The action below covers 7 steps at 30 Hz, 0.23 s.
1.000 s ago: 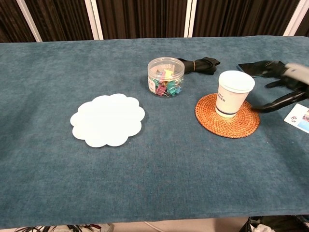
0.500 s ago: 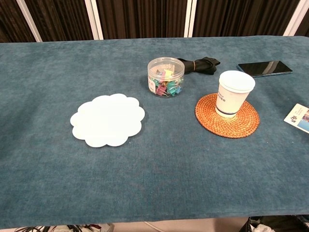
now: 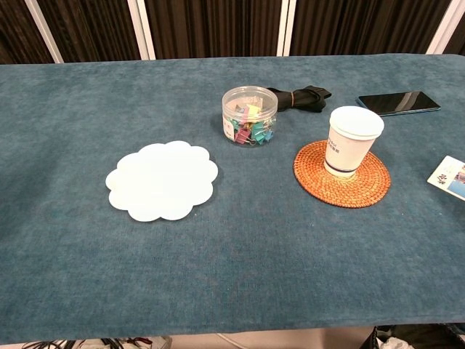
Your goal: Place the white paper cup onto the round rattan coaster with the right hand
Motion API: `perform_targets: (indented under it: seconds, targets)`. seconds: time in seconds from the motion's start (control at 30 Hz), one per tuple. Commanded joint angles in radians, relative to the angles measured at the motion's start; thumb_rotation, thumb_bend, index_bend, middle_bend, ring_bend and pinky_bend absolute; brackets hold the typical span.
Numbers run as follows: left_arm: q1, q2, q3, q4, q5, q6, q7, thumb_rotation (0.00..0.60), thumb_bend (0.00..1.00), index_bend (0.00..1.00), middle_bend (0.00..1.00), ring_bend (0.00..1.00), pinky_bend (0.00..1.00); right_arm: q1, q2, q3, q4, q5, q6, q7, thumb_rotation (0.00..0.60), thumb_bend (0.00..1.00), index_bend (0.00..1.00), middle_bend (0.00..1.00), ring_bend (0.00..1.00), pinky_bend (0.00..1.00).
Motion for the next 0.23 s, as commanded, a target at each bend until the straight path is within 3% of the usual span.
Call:
perform_targets:
  seconds: [0.03, 0.23]
  targets:
    - [-0.001, 0.0, 0.004, 0.002, 0.008, -0.001, 0.001, 0.6, 0.3, 0.01, 0.0, 0.0, 0.0, -0.01, -0.038, -0.004, 0.107, -0.004, -0.001, 0.052, 0.6, 0.03, 0.0, 0.01, 0.05, 0.09]
    - [-0.001, -0.004, 0.006, 0.009, 0.02, 0.003, -0.001, 0.6, 0.3, 0.01, 0.0, 0.0, 0.0, -0.002, -0.057, 0.0, 0.125, -0.008, -0.021, 0.069, 0.6, 0.03, 0.0, 0.02, 0.05, 0.09]
